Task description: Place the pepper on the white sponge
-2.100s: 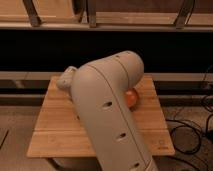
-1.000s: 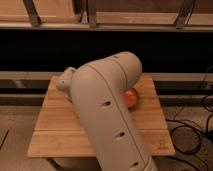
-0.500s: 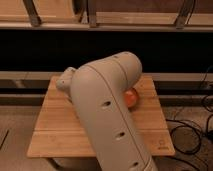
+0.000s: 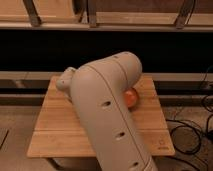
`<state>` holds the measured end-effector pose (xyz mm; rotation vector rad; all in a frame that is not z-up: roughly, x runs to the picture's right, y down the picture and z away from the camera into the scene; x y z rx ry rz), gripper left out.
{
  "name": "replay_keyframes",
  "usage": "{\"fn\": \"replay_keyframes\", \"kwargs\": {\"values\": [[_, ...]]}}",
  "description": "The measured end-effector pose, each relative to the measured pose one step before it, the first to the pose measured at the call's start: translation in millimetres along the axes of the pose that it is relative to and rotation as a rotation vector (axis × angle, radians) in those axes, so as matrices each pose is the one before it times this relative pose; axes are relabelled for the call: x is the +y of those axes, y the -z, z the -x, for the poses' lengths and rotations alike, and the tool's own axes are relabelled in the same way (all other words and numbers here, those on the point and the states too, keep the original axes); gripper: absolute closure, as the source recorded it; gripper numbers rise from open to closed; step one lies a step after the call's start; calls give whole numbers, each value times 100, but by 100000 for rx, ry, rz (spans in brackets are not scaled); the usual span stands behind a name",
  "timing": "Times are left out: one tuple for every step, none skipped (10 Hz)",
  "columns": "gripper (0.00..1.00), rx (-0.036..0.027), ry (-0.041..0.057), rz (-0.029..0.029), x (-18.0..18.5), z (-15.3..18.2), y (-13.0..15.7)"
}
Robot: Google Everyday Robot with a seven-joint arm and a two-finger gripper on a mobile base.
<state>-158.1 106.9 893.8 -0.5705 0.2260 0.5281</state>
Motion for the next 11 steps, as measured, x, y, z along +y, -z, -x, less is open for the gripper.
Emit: {"fn": "replay_keyframes", "kwargs": {"values": [[88, -22, 18, 39, 25, 13, 3], [76, 4, 0, 0, 3, 1, -6], [67, 7, -1, 1, -1, -3, -5], [56, 111, 19, 36, 19, -32, -58], [47, -34, -7, 8, 4, 8, 13], [36, 2, 7, -1, 1, 1, -3], [27, 6, 11, 8, 9, 2, -5], [21, -7, -9, 0, -4, 0, 5], [20, -6, 2, -12, -2, 3, 5], [20, 1, -3, 2, 0, -1, -2], [20, 3, -2, 5, 2, 0, -1]]}}
